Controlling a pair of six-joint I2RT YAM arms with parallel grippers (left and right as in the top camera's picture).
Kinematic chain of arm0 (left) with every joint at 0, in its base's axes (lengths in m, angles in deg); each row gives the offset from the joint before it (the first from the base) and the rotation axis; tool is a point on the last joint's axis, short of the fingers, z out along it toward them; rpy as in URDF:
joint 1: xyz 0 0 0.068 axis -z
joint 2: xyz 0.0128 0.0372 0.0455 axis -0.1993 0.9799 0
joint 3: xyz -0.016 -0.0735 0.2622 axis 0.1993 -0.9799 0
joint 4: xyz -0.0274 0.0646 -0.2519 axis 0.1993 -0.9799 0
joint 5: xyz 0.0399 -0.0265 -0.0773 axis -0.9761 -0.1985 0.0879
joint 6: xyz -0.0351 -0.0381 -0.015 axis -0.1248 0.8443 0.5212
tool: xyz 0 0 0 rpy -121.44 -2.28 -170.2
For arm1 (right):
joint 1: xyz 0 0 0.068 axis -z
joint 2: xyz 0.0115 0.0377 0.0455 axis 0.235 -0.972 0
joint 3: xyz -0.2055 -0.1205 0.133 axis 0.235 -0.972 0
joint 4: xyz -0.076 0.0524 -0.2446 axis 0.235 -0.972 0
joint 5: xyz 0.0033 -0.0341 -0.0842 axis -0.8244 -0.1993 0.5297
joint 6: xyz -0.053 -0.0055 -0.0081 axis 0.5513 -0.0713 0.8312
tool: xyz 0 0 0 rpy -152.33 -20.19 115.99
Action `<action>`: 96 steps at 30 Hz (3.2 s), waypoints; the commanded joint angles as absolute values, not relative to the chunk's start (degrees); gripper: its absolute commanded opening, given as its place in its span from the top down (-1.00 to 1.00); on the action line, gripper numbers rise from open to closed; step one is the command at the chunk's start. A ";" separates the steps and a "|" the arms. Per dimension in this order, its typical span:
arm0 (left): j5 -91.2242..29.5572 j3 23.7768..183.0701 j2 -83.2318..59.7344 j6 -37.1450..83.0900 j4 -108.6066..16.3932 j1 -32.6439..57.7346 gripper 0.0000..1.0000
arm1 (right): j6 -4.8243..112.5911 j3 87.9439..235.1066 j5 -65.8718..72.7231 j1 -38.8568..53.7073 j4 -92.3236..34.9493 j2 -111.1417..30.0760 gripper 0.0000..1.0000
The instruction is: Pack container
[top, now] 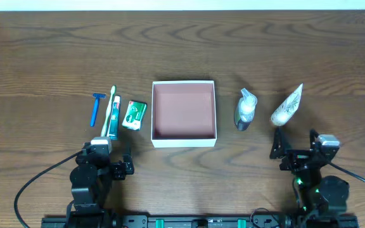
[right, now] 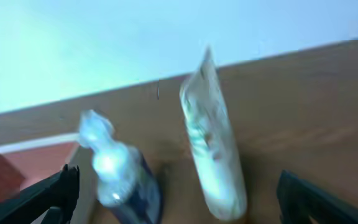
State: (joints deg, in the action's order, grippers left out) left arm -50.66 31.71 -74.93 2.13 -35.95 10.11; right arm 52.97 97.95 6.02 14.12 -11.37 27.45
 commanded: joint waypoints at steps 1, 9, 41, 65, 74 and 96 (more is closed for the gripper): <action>-49.91 30.62 -75.30 2.63 -36.19 10.31 -0.96 | 51.85 105.34 5.01 14.30 -11.47 22.67 -0.98; -49.91 30.62 -75.30 2.63 -36.19 10.31 -0.96 | 57.38 136.51 5.03 14.28 -25.68 -7.02 -0.98; -49.91 30.62 -75.30 2.63 -36.19 10.31 -0.96 | 43.98 171.96 11.46 14.21 -64.22 -60.89 -0.18; -49.91 30.62 -75.30 2.63 -36.19 10.31 -0.96 | 47.96 188.42 15.11 6.69 -67.30 -47.95 0.97; -49.91 30.62 -75.30 2.63 -36.19 10.31 -0.96 | 46.15 193.25 14.67 -11.54 -60.54 -46.27 0.98; -49.91 30.62 -75.30 2.63 -36.19 10.31 -0.96 | 43.15 193.25 17.25 -20.87 -55.30 -76.76 0.98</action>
